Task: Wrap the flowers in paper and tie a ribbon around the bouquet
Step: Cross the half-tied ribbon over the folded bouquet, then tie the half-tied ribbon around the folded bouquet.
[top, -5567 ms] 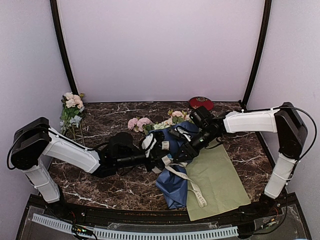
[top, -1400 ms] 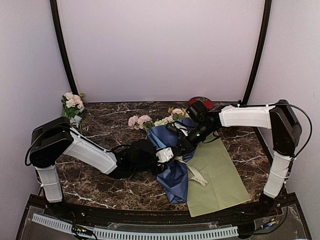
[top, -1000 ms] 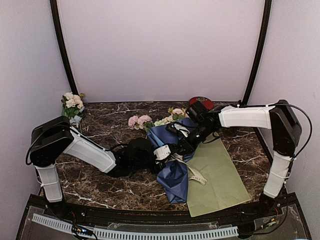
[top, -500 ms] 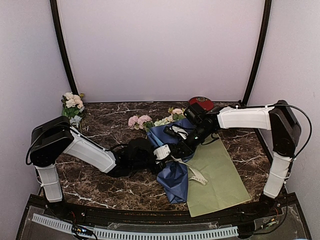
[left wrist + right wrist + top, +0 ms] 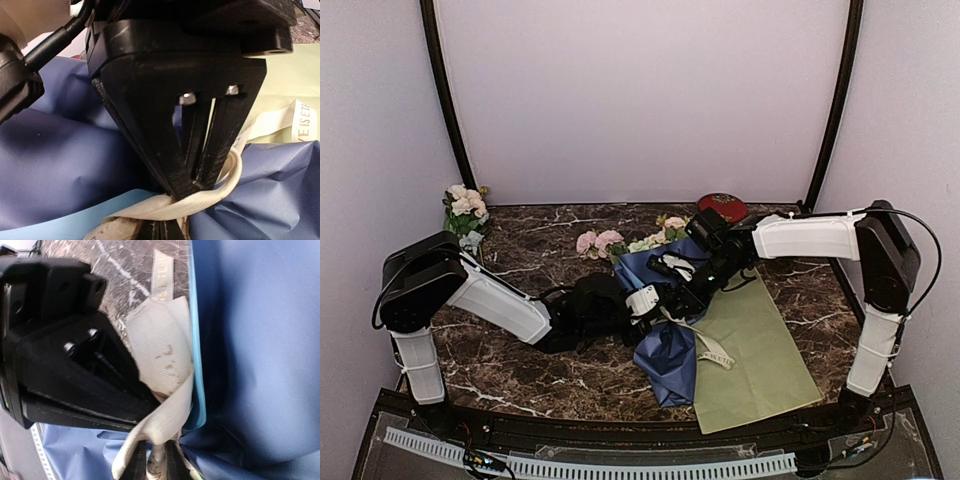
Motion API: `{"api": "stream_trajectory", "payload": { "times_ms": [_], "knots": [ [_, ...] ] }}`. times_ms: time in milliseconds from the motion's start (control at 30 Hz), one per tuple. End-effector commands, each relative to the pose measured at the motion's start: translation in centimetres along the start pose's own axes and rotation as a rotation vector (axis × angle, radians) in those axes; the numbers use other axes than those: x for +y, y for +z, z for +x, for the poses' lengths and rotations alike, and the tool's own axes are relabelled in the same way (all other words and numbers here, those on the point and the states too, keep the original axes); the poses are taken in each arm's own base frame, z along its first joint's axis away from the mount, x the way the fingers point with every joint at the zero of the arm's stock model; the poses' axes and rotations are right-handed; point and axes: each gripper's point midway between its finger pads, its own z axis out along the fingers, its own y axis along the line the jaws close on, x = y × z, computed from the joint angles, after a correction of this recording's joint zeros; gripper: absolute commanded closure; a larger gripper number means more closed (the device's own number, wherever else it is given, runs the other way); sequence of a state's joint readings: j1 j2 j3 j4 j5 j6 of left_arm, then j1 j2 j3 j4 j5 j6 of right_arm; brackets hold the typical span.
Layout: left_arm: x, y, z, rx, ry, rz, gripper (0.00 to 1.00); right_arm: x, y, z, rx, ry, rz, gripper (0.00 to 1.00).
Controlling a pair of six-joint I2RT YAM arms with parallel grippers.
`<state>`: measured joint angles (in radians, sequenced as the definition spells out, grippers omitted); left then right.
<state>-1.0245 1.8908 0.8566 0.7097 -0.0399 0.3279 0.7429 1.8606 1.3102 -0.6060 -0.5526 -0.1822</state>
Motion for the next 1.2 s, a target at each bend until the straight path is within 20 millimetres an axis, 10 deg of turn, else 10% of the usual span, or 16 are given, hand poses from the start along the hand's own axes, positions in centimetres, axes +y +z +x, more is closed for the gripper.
{"api": "stream_trajectory", "payload": {
  "times_ms": [0, 233, 533, 867, 1167],
  "knots": [
    [0.1, -0.1, -0.2, -0.018, -0.015, 0.003, 1.0, 0.4, 0.2, -0.3, -0.006, -0.016, -0.009, 0.97],
    [0.1, -1.5, -1.0, -0.043, -0.001, 0.011, 0.99, -0.1, -1.4, -1.6, -0.055, -0.013, 0.069, 1.0],
    [-1.6, -6.2, -2.6, -0.099, 0.024, 0.137, 0.67, -0.3, -2.3, -1.7, -0.077, 0.009, 0.107, 1.0],
    [2.7, -7.1, 6.3, 0.259, -0.015, 0.015, 0.39, -0.6, -2.8, -2.1, -0.099, 0.019, 0.139, 1.0],
    [3.2, -5.7, 7.7, 0.277, -0.075, 0.009, 0.38, -0.6, -3.0, -2.6, -0.12, 0.026, 0.141, 1.0]
  ]
}}
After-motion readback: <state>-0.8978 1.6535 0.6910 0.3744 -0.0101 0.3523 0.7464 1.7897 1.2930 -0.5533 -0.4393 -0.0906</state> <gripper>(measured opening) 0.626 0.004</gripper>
